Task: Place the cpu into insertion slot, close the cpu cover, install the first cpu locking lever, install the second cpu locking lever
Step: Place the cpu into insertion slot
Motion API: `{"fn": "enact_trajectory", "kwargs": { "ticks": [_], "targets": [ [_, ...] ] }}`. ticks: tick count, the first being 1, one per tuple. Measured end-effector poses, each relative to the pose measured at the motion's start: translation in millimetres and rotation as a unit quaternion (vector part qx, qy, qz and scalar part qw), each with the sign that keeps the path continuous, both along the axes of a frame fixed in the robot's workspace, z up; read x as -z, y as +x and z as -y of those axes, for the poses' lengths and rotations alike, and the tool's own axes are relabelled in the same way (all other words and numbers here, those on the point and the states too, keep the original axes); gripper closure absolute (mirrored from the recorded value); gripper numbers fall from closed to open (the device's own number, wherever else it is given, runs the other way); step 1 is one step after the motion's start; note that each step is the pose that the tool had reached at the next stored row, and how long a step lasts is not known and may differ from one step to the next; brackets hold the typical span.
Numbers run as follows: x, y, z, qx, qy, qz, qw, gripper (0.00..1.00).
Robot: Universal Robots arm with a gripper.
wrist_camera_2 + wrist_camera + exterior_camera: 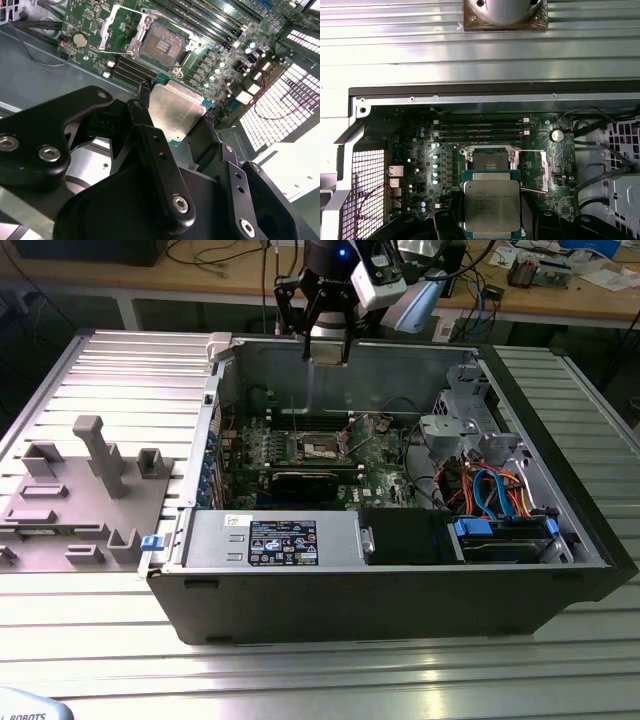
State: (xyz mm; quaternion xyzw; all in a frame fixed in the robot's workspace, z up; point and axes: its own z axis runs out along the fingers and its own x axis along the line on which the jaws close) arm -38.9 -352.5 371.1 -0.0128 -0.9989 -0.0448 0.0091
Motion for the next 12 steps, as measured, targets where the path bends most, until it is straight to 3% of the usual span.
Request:
{"fn": "enact_trajectory", "kwargs": {
  "ticks": [12],
  "targets": [
    [2.4,-0.9,0.0,0.000,0.0000,0.0000,1.00000,0.45]
  ]
}}
